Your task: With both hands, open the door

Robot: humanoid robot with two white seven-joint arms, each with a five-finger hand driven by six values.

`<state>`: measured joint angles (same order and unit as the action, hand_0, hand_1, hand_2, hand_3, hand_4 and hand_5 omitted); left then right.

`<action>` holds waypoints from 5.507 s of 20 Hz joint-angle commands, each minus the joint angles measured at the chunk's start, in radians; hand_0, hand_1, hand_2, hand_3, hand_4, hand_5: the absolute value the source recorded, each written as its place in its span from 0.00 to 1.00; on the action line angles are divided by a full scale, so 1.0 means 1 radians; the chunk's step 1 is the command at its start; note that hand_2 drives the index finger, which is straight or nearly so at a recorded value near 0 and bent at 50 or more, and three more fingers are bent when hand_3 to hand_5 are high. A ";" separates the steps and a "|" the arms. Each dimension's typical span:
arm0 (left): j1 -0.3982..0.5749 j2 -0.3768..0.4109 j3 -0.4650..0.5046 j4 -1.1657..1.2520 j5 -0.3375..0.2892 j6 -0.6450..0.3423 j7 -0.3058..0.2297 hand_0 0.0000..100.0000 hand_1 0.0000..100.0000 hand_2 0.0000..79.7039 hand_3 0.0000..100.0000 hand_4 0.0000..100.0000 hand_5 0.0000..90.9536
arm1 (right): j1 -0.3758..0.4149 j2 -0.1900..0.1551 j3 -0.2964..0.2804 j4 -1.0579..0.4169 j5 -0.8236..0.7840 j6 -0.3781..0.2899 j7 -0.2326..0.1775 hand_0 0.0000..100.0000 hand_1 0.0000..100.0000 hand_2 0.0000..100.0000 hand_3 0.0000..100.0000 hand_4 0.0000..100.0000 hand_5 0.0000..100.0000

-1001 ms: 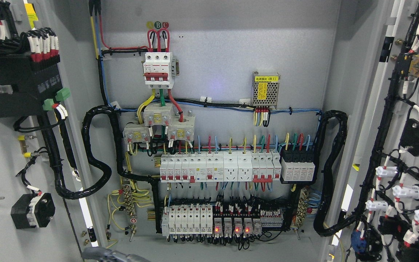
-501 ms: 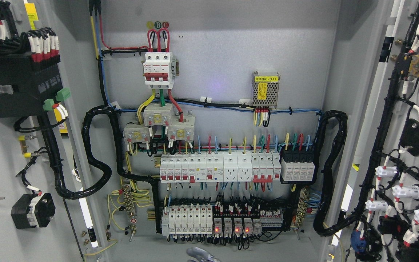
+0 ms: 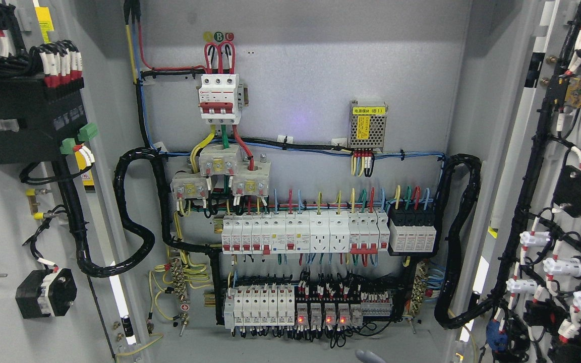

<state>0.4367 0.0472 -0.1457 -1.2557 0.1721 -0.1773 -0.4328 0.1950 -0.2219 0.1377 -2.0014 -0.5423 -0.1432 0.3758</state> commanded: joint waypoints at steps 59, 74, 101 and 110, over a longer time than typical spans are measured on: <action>0.028 0.075 0.598 -0.726 0.440 -0.156 -0.185 0.12 0.56 0.00 0.00 0.00 0.00 | 0.124 0.015 -0.372 -0.088 -0.027 -0.346 -0.009 0.00 0.50 0.04 0.00 0.00 0.00; -0.018 0.194 0.721 -0.613 0.575 -0.053 -0.213 0.12 0.56 0.00 0.00 0.00 0.00 | 0.123 0.058 -0.432 -0.077 -0.031 -0.343 -0.008 0.00 0.50 0.04 0.00 0.00 0.00; -0.151 0.350 0.722 -0.398 0.618 -0.021 -0.213 0.12 0.56 0.00 0.00 0.00 0.00 | 0.181 0.068 -0.529 -0.069 -0.093 -0.343 -0.012 0.00 0.50 0.04 0.00 0.00 0.00; -0.187 0.388 0.721 -0.335 0.618 -0.004 -0.211 0.12 0.56 0.00 0.00 0.00 0.00 | 0.184 0.068 -0.541 -0.066 -0.094 -0.343 -0.012 0.00 0.50 0.04 0.00 0.00 0.00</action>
<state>0.2748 0.3878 0.5759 -1.6770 0.7896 -0.1827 -0.6445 0.3748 -0.1560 -0.3814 -2.0723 -0.6321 -0.4873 0.3640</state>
